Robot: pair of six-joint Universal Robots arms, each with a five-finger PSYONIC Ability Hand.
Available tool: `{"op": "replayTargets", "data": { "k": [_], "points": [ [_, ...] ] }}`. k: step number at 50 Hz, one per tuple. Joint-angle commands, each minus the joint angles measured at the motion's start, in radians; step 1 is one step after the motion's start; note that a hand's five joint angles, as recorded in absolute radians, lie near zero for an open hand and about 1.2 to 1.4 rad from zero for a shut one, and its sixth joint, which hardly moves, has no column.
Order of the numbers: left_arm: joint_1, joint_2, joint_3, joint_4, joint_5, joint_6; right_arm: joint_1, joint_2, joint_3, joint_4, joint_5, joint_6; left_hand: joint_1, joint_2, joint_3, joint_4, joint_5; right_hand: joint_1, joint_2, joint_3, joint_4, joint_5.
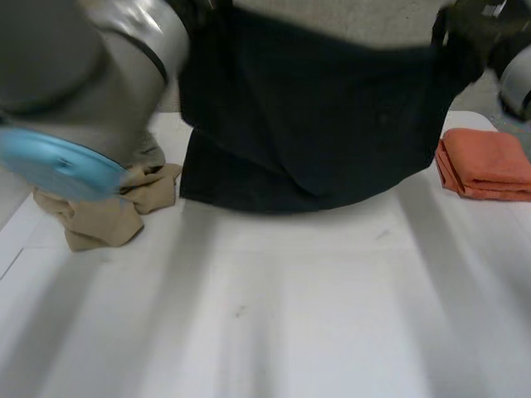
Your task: Fold the laundry.
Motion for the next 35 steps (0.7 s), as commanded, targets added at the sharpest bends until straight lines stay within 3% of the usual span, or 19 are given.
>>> {"op": "replayTargets", "data": {
  "k": [1, 14, 21, 27, 30, 35],
  "points": [
    [0.046, 0.042, 0.130, -0.084, 0.030, -0.037, -0.010, -0.004, -0.221, 0.107, -0.005, 0.050, 0.271, 0.203, 0.847, 0.204, 0.227, 0.275, 0.224, 0.211, 0.201, 0.223],
    [0.108, -0.162, 0.199, -0.105, 0.102, -0.098, 0.063, 0.128, -0.195, 0.085, 0.041, 0.046, 0.271, 0.203, 0.847, 0.204, 0.227, 0.275, 0.224, 0.211, 0.201, 0.223],
    [0.135, -0.288, 0.371, 0.126, 0.090, -0.156, 0.117, 0.215, -0.227, -0.190, 0.168, 0.036, 0.271, 0.203, 0.847, 0.204, 0.227, 0.275, 0.224, 0.211, 0.201, 0.223],
    [0.138, -0.261, 0.500, 0.370, 0.044, -0.287, 0.135, 0.205, -0.284, -0.563, 0.256, 0.068, 0.271, 0.203, 0.847, 0.204, 0.227, 0.275, 0.224, 0.211, 0.201, 0.223],
    [0.134, -0.213, 0.482, 0.413, 0.027, -0.314, 0.155, 0.174, -0.278, -0.594, 0.247, 0.104, 0.271, 0.203, 0.847, 0.204, 0.227, 0.275, 0.224, 0.211, 0.201, 0.223],
    [0.135, -0.130, 0.326, 0.390, 0.069, -0.336, 0.168, 0.137, -0.236, -0.505, 0.211, 0.115, 0.271, 0.203, 0.847, 0.204, 0.227, 0.275, 0.224, 0.211, 0.201, 0.223]
  ]
}}
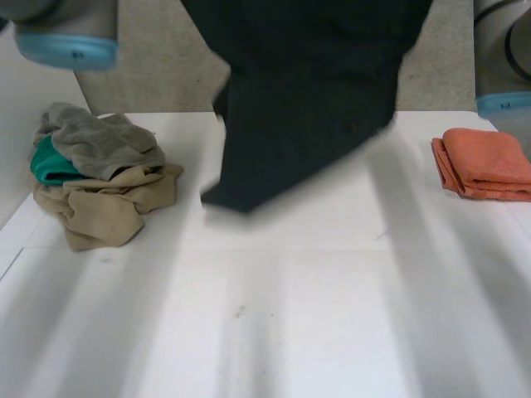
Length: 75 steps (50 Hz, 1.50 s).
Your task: Fold the laundry.
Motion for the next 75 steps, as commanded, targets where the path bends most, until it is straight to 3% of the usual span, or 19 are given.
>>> {"op": "replayTargets", "data": {
  "k": [1, 8, 14, 18, 24, 32, 36, 40, 43, 44, 47, 48, 58, 62, 68, 75],
  "points": [
    [0.000, 0.141, -0.236, -0.008, 0.040, -0.040, 0.012, -0.065, 0.063, 0.100, -0.042, 0.026, 0.260, 0.200, 0.847, 0.204, 0.227, 0.271, 0.224, 0.206, 0.197, 0.215],
    [0.020, 0.312, -0.771, -0.031, 0.063, -0.032, -0.028, -0.115, 0.308, 0.287, -0.112, 0.027, 0.260, 0.200, 0.847, 0.204, 0.227, 0.271, 0.224, 0.206, 0.197, 0.215],
    [0.015, 0.348, -1.129, -0.057, 0.066, -0.017, -0.059, -0.122, 0.597, 0.332, -0.232, -0.005, 0.260, 0.200, 0.847, 0.204, 0.227, 0.271, 0.224, 0.206, 0.197, 0.215],
    [0.005, 0.330, -1.325, -0.086, 0.071, 0.032, -0.090, -0.102, 0.796, 0.335, -0.290, -0.118, 0.260, 0.200, 0.847, 0.204, 0.227, 0.271, 0.224, 0.206, 0.197, 0.215],
    [-0.005, 0.328, -1.436, -0.206, 0.073, 0.131, -0.139, -0.123, 0.915, 0.393, -0.304, -0.232, 0.260, 0.200, 0.847, 0.204, 0.227, 0.271, 0.224, 0.206, 0.197, 0.215],
    [-0.072, 0.395, -1.510, -0.508, 0.073, 0.161, -0.220, -0.255, 0.979, 0.698, -0.315, -0.428, 0.260, 0.200, 0.847, 0.204, 0.227, 0.271, 0.224, 0.206, 0.197, 0.215],
    [-0.116, 0.441, -1.539, -0.624, 0.080, 0.157, -0.254, -0.307, 1.013, 0.905, -0.332, -0.605, 0.260, 0.200, 0.847, 0.204, 0.227, 0.271, 0.224, 0.206, 0.197, 0.215],
    [-0.169, 0.469, -1.544, -0.704, 0.079, 0.157, -0.278, -0.332, 1.044, 1.014, -0.346, -0.742, 0.260, 0.200, 0.847, 0.204, 0.227, 0.271, 0.224, 0.206, 0.197, 0.215],
    [-0.192, 0.481, -1.533, -0.737, 0.066, 0.161, -0.274, -0.345, 1.068, 1.001, -0.363, -0.761, 0.238, 0.177, 0.824, 0.181, 0.204, 0.271, 0.224, 0.206, 0.197, 0.215],
    [-0.192, 0.485, -1.518, -0.734, 0.053, 0.164, -0.271, -0.344, 1.071, 0.992, -0.364, -0.756, -0.199, -0.259, 0.388, -0.255, -0.232, 0.271, 0.224, 0.206, 0.197, 0.215],
    [-0.175, 0.477, -1.458, -0.696, 0.024, 0.186, -0.256, -0.341, 1.084, 0.955, -0.363, -0.738, -0.881, -0.942, -0.295, -0.938, -0.915, 0.271, 0.224, 0.206, 0.197, 0.215],
    [-0.170, 0.472, -1.441, -0.682, 0.019, 0.195, -0.251, -0.341, 1.085, 0.944, -0.363, -0.735, -0.942, -1.002, -0.356, -0.999, -0.976, 0.271, 0.224, 0.206, 0.197, 0.215],
    [-0.075, 0.273, -1.200, -0.393, 0.048, 0.312, -0.213, -0.330, 1.124, 0.837, -0.363, -0.669, -0.961, -1.021, -0.375, -1.018, -0.995, 0.271, 0.224, 0.206, 0.197, 0.215],
    [-0.046, 0.099, -1.043, -0.326, 0.062, 0.376, -0.200, -0.336, 1.139, 0.794, -0.361, -0.649, -0.811, -0.872, -0.225, -0.868, -0.845, 0.271, 0.224, 0.206, 0.197, 0.215],
    [-0.011, -0.097, -0.840, -0.361, 0.071, 0.425, -0.193, -0.335, 1.154, 0.752, -0.361, -0.631, -0.553, -0.613, 0.034, -0.609, -0.586, 0.271, 0.224, 0.206, 0.197, 0.215],
    [-0.001, -0.244, -0.636, -0.499, 0.108, 0.431, -0.188, -0.329, 1.177, 0.714, -0.361, -0.628, -0.520, -0.580, 0.066, -0.577, -0.554, 0.271, 0.224, 0.206, 0.197, 0.215]
  ]
}}
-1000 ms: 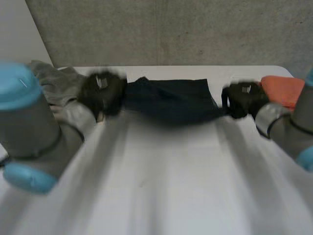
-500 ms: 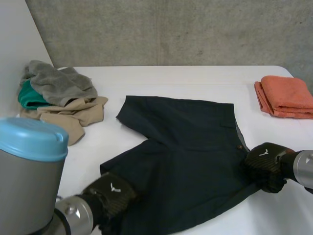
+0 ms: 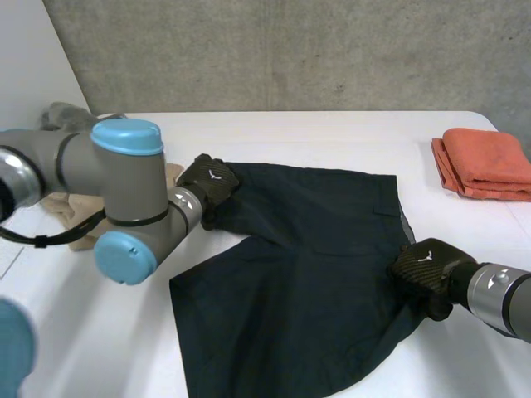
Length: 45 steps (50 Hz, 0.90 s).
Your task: Fold the laundry.
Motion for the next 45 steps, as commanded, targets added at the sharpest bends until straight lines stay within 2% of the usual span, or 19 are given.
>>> {"op": "replayTargets", "data": {
  "k": [1, 10, 13, 15, 17, 21, 22, 25, 28, 33, 34, 35, 36, 37, 41, 45],
  "points": [
    [0.008, -0.143, 0.196, -0.137, 0.025, 0.007, 0.003, 0.005, 0.023, -0.038, 0.000, 0.003, 0.096, 0.100, 0.099, 0.095, 0.095, 0.271, 0.224, 0.205, 0.196, 0.210],
    [-0.012, -0.258, 0.342, -0.184, -0.007, 0.024, 0.005, -0.001, 0.046, -0.085, 0.003, 0.021, 0.125, 0.130, 0.129, 0.124, 0.125, 0.271, 0.224, 0.205, 0.196, 0.210],
    [-0.021, -0.283, 0.370, -0.177, -0.024, 0.035, 0.005, -0.004, 0.047, -0.094, 0.003, 0.029, 0.432, 0.437, 0.436, 0.431, 0.432, 0.271, 0.224, 0.205, 0.196, 0.210],
    [-0.026, -0.289, 0.380, -0.164, -0.036, 0.035, 0.005, -0.006, 0.049, -0.096, 0.003, 0.031, 0.871, 0.875, 0.874, 0.870, 0.870, 0.271, 0.224, 0.205, 0.196, 0.210],
    [-0.031, -0.284, 0.379, -0.158, -0.054, 0.038, 0.003, -0.009, 0.049, -0.096, 0.004, 0.031, 0.874, 0.878, 0.877, 0.873, 0.873, 0.271, 0.224, 0.205, 0.196, 0.210],
    [-0.051, -0.223, 0.347, -0.168, -0.154, 0.042, 0.005, -0.012, 0.052, -0.091, 0.008, 0.031, 0.874, 0.878, 0.877, 0.873, 0.873, 0.271, 0.224, 0.205, 0.196, 0.210],
    [-0.058, -0.191, 0.310, -0.176, -0.206, 0.050, 0.005, -0.013, 0.055, -0.090, 0.008, 0.031, 0.874, 0.878, 0.877, 0.873, 0.873, 0.271, 0.224, 0.205, 0.196, 0.210],
    [-0.069, -0.139, 0.231, -0.197, -0.290, 0.093, 0.014, -0.022, 0.061, -0.084, 0.006, 0.025, 0.874, 0.878, 0.877, 0.873, 0.873, 0.271, 0.224, 0.205, 0.196, 0.210],
    [-0.069, -0.120, 0.180, -0.225, -0.324, 0.148, 0.028, -0.024, 0.058, -0.071, 0.009, 0.012, 0.874, 0.878, 0.877, 0.873, 0.873, 0.271, 0.224, 0.205, 0.196, 0.210],
    [-0.055, -0.122, 0.184, -0.242, -0.315, 0.158, 0.048, -0.024, 0.044, -0.044, 0.009, -0.011, 0.874, 0.878, 0.877, 0.873, 0.873, 0.271, 0.224, 0.205, 0.196, 0.210],
    [-0.054, -0.120, 0.190, -0.243, -0.311, 0.153, 0.051, -0.024, 0.041, -0.039, 0.009, -0.012, 0.834, 0.838, 0.837, 0.832, 0.833, 0.271, 0.224, 0.205, 0.196, 0.210],
    [-0.049, -0.113, 0.199, -0.245, -0.301, 0.139, 0.058, -0.024, 0.035, -0.036, 0.009, -0.012, 0.168, 0.172, 0.171, 0.166, 0.167, 0.271, 0.224, 0.205, 0.196, 0.210],
    [-0.048, -0.105, 0.201, -0.246, -0.297, 0.131, 0.061, -0.026, 0.032, -0.036, 0.009, -0.011, -0.185, -0.181, -0.182, -0.186, -0.186, 0.271, 0.224, 0.205, 0.196, 0.210],
    [-0.047, -0.093, 0.201, -0.246, -0.297, 0.121, 0.065, -0.027, 0.029, -0.036, 0.009, -0.008, -0.348, -0.344, -0.345, -0.349, -0.349, 0.271, 0.224, 0.205, 0.196, 0.210],
    [-0.035, -0.021, 0.183, -0.246, -0.295, 0.052, 0.080, -0.032, 0.017, -0.044, 0.008, 0.020, -0.348, -0.344, -0.345, -0.349, -0.349, 0.271, 0.224, 0.205, 0.196, 0.210],
    [-0.015, 0.108, 0.109, -0.250, -0.274, -0.068, 0.095, -0.027, -0.009, -0.074, 0.008, 0.083, -0.348, -0.344, -0.345, -0.349, -0.349, 0.271, 0.224, 0.205, 0.196, 0.210]
  ]
}}
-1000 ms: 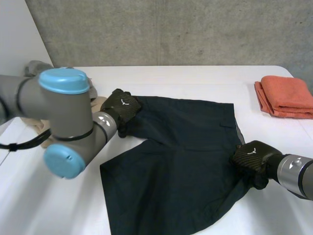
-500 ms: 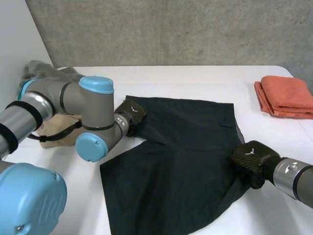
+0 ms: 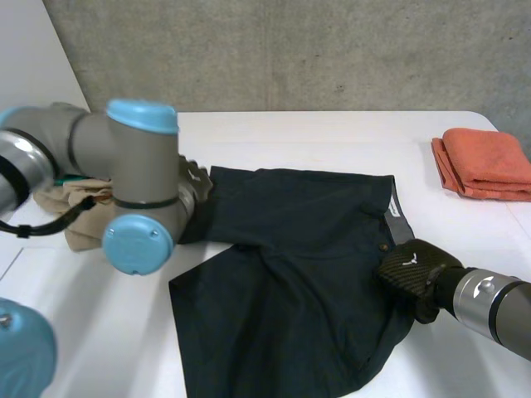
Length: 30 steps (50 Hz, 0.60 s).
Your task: Fold the laundry.
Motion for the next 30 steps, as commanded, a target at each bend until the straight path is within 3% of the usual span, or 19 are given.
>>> {"op": "replayTargets", "data": {
  "k": [1, 7, 11, 14, 22, 28, 30],
  "points": [
    [0.032, 0.192, -0.097, 0.000, 0.034, -0.183, 0.024, 0.003, -0.041, -0.040, -0.001, 0.094, -0.011, -0.038, -0.038, -0.028, -0.048, 0.271, 0.224, 0.205, 0.196, 0.210],
    [0.024, 0.381, -0.289, -0.022, 0.120, -0.308, 0.008, 0.022, -0.104, -0.084, 0.004, 0.296, -0.011, -0.038, -0.038, -0.028, -0.048, 0.271, 0.224, 0.205, 0.196, 0.210],
    [-0.019, 0.537, -0.483, -0.057, 0.212, -0.387, -0.017, 0.065, -0.161, -0.099, 0.048, 0.494, 0.007, -0.020, -0.020, -0.010, -0.029, 0.271, 0.224, 0.205, 0.196, 0.210],
    [-0.057, 0.598, -0.571, -0.077, 0.232, -0.414, -0.023, 0.083, -0.178, -0.104, 0.088, 0.556, 0.007, -0.020, -0.020, -0.010, -0.029, 0.271, 0.224, 0.205, 0.196, 0.210],
    [-0.224, 0.680, -0.789, -0.111, 0.197, -0.471, -0.032, 0.132, -0.213, -0.110, 0.183, 0.631, 0.027, 0.001, 0.001, 0.011, -0.009, 0.271, 0.224, 0.205, 0.196, 0.210],
    [-0.270, 0.599, -0.820, -0.074, 0.138, -0.479, -0.022, 0.134, -0.201, -0.110, 0.186, 0.632, 0.027, 0.001, 0.001, 0.011, -0.009, 0.271, 0.224, 0.205, 0.196, 0.210],
    [-0.264, 0.542, -0.803, -0.014, 0.083, -0.477, -0.017, 0.126, -0.191, -0.110, 0.185, 0.631, 0.059, 0.033, 0.033, 0.043, 0.023, 0.271, 0.224, 0.205, 0.196, 0.210]
  ]
}}
